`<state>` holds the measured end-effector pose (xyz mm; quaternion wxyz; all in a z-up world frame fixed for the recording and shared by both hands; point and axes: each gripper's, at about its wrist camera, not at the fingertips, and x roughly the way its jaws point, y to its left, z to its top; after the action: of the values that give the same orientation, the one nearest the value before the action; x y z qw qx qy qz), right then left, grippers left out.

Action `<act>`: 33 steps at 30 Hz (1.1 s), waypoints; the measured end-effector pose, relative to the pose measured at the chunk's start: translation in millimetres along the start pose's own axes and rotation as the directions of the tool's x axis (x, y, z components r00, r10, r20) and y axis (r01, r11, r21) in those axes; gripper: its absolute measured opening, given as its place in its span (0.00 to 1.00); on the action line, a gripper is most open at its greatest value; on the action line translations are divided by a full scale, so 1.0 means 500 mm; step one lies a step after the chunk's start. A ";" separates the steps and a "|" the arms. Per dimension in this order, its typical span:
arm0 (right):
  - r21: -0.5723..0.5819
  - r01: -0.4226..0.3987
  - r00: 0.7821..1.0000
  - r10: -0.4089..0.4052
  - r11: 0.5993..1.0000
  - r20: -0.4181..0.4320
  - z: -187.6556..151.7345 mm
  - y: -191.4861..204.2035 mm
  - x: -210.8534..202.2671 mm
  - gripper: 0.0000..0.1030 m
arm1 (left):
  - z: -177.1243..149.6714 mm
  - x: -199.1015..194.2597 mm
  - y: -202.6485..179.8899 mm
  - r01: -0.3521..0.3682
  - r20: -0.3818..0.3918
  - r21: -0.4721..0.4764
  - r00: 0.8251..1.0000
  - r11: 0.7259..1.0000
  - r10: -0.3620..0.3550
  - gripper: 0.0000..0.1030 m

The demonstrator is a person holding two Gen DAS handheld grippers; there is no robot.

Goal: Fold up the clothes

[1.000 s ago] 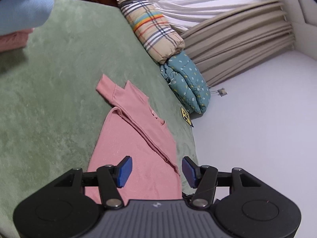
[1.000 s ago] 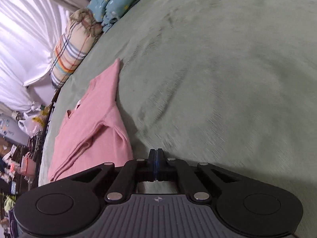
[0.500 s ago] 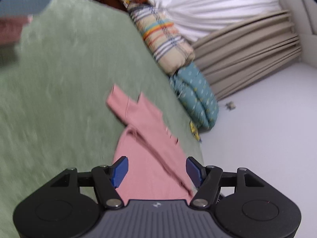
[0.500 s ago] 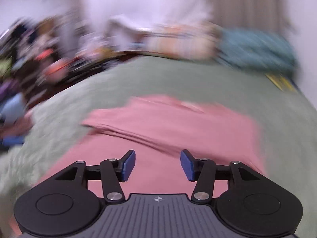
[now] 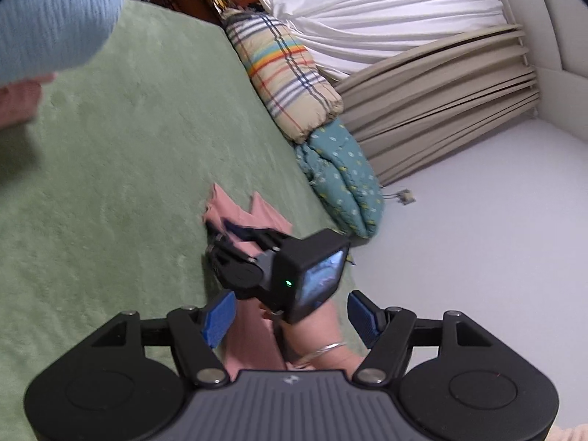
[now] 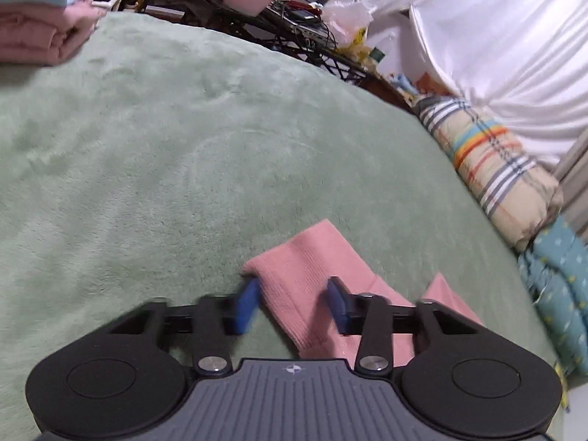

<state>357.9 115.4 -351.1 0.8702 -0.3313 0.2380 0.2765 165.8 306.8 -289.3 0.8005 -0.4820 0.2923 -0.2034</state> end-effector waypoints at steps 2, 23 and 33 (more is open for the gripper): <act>0.197 -0.009 0.998 -0.003 0.980 0.062 -0.003 -0.062 -0.039 0.09 | -0.001 0.014 -0.009 0.028 -0.009 0.016 1.000 0.999 -0.028 0.65; 0.968 -0.209 0.952 -0.257 -0.138 0.169 -0.498 -0.426 -0.202 0.14 | -0.062 0.100 -0.065 0.059 -0.066 -0.001 0.996 0.998 -0.059 0.65; 0.976 -0.208 0.973 -0.117 -0.059 0.201 -0.484 -0.452 -0.193 0.27 | -0.060 0.115 -0.067 0.056 -0.080 0.000 0.995 0.998 -0.056 0.65</act>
<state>375.7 -229.1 -354.5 0.8469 0.4473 0.2760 0.0807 187.5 237.1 -286.2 0.7827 -0.4806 0.3102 -0.2454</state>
